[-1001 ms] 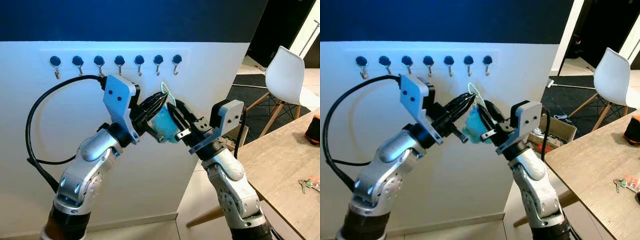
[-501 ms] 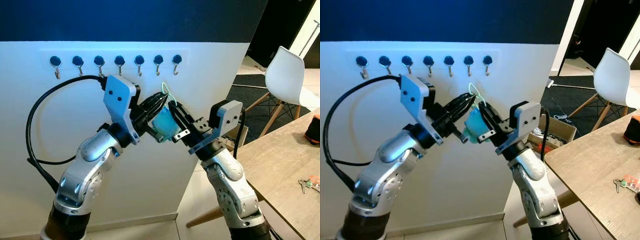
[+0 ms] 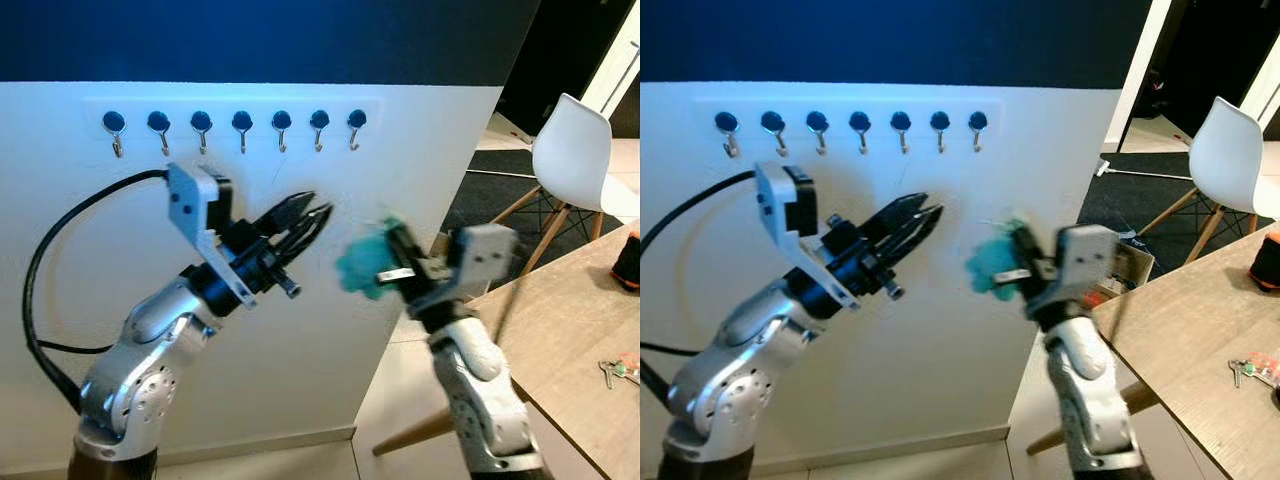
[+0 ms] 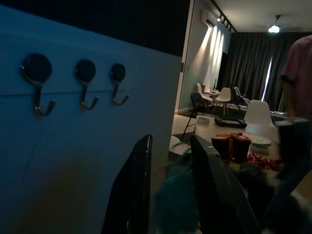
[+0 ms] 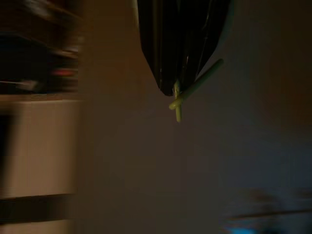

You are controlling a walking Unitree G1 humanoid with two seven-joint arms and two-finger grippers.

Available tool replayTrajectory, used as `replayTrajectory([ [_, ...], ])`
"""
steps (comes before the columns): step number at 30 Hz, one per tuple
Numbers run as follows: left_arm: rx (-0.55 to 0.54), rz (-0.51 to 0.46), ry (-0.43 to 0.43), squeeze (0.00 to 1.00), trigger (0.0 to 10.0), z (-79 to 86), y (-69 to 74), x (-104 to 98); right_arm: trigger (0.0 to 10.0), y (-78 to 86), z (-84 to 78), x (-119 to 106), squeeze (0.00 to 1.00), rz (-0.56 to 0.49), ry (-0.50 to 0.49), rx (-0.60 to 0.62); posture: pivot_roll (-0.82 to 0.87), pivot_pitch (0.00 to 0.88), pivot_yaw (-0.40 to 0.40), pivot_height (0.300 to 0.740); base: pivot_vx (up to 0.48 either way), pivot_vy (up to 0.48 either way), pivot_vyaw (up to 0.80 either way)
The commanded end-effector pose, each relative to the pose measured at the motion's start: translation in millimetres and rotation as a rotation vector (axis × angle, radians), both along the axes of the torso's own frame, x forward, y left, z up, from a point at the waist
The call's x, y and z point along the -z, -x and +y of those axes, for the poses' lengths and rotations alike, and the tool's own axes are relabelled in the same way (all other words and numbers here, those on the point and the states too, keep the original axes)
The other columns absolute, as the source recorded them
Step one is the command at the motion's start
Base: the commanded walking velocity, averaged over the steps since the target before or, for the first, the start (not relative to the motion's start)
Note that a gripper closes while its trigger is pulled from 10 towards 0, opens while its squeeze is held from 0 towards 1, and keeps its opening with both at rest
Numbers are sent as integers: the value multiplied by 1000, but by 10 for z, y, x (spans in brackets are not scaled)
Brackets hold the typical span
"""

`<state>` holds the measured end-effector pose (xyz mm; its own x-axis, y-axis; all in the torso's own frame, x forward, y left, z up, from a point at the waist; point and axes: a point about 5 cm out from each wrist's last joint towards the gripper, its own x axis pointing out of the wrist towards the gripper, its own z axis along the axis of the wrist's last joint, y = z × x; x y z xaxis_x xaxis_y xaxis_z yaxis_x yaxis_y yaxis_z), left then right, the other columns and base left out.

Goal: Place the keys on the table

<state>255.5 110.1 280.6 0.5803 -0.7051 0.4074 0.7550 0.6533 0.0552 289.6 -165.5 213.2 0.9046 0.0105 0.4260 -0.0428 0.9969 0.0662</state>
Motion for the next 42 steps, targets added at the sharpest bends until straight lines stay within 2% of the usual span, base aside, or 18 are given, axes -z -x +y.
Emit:
replayTrajectory([
  [1,-6,16,-26,0,10000,30,16,38,10000,67,-192,-21,0,-22,4,118,106,94,-38,740,0,0,0],
  [6,12,40,-51,0,10000,48,38,77,10000,167,-723,23,0,16,55,422,88,97,-25,740,0,0,0],
  [7,12,40,-51,0,10000,48,38,77,10000,167,-723,23,0,16,55,422,88,97,-25,740,0,0,0],
  [9,14,47,-58,0,10000,67,44,89,10000,176,-938,27,0,34,70,504,88,97,-25,740,0,0,0],
  [12,7,54,-78,0,10000,86,51,118,10000,157,-1351,166,0,187,116,678,80,101,-17,740,0,0,0],
  [21,-9,69,-103,0,10000,83,122,175,10000,210,-1882,398,0,358,158,879,95,107,-26,740,0,0,0],
  [22,-11,72,-105,0,10000,82,126,181,10000,186,-1896,403,553,362,165,877,96,109,-26,740,0,0,0],
  [24,-12,75,-107,0,10000,81,129,185,10000,165,-1907,404,553,363,169,876,96,109,-26,740,0,0,0],
  [25,-19,76,-113,0,10000,79,126,190,10000,157,-1929,397,1000,360,167,894,107,110,-30,740,0,0,0],
  [27,-23,76,-117,0,10000,79,125,193,10000,162,-1957,394,1000,361,162,921,110,110,-31,740,0,0,0],
  [29,-30,77,-121,0,10000,82,126,194,10000,218,-2050,381,1000,367,153,1024,119,111,-31,740,0,0,0],
  [30,-36,78,-123,0,10000,89,129,197,10000,251,-2080,323,800,330,161,1077,121,112,-30,740,0,0,0],
  [31,-36,78,-123,0,10000,89,129,197,10000,251,-2080,323,800,330,161,1077,121,112,-30,740,0,0,0],
  [32,-41,80,-126,0,10000,97,131,202,10000,268,-2078,259,0,284,168,1106,120,112,-29,740,0,0,0],
  [34,-47,85,-130,0,10000,104,132,212,10000,245,-2000,129,0,178,187,1089,119,112,-28,740,0,0,0],
  [39,-52,88,-133,0,10000,103,125,218,10000,160,-1808,-29,0,46,230,986,117,112,-24,740,0,0,0],
  [41,-57,92,-134,0,10000,104,104,219,10000,27,-1394,-211,0,-97,321,770,113,112,-22,740,0,0,0],
  [42,-58,92,-134,0,10000,104,103,219,10000,18,-1357,-222,0,-108,328,752,113,112,-22,740,0,0,0],
])
